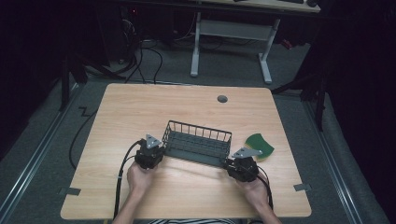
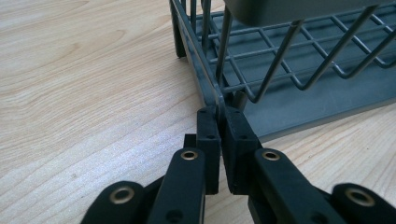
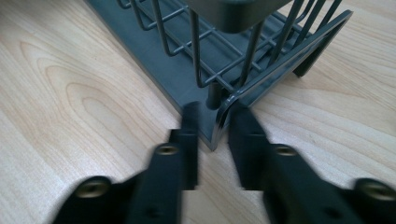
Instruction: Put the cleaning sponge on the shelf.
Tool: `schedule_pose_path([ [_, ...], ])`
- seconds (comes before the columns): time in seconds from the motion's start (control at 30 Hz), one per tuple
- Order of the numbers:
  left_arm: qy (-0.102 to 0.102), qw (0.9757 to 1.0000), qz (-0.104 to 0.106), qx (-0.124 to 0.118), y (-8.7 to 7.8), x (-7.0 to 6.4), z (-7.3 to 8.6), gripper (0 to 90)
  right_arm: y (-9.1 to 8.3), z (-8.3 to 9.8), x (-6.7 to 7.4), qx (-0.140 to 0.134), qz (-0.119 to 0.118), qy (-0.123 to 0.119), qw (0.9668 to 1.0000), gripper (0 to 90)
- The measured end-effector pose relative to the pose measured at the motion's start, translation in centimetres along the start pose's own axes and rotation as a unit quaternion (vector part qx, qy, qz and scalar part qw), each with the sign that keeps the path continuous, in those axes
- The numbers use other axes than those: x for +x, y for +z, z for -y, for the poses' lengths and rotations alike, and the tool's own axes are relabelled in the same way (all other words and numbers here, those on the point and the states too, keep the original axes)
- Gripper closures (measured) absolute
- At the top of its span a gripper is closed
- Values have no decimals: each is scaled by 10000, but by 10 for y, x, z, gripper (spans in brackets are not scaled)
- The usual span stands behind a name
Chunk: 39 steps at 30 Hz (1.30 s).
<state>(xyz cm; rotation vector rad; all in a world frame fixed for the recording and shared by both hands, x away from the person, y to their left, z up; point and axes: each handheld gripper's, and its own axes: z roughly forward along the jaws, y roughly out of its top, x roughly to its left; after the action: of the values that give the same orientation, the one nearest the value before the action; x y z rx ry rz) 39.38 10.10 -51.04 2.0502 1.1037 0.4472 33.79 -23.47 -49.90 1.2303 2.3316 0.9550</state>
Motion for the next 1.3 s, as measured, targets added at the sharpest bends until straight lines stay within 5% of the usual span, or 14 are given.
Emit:
schedule_pose_path([
  [0.03,-13,10000,4,-49,-1,0,0,850,-1,0,0,-36,18,-22,10000,639],
  [0.17,-84,9999,-11,-76,-8,3,5,581,-14,6,-3,-282,-57,142,9995,469],
  [0.37,-166,9998,-16,-99,-20,12,20,410,-25,27,-15,-548,-94,329,9979,458],
  [0.47,-254,9995,-143,-77,-26,21,32,392,-26,40,-26,-612,4,440,9972,483],
  [0.53,-354,9988,-344,-35,-31,30,42,378,-23,49,-35,-546,286,481,9969,493],
  [0.7,-446,9968,-662,62,-34,39,56,366,-19,55,-42,-454,426,534,9966,488],
  [0.87,-592,9943,-884,5,-39,45,66,352,-26,56,-47,-713,461,487,9952,478],
  [1.13,-611,9940,-906,41,-40,48,66,303,-39,42,-78,-952,674,642,9911,412],
  [1.3,-605,9941,-895,44,-40,48,66,299,-36,29,-108,-671,780,987,9898,306],
])
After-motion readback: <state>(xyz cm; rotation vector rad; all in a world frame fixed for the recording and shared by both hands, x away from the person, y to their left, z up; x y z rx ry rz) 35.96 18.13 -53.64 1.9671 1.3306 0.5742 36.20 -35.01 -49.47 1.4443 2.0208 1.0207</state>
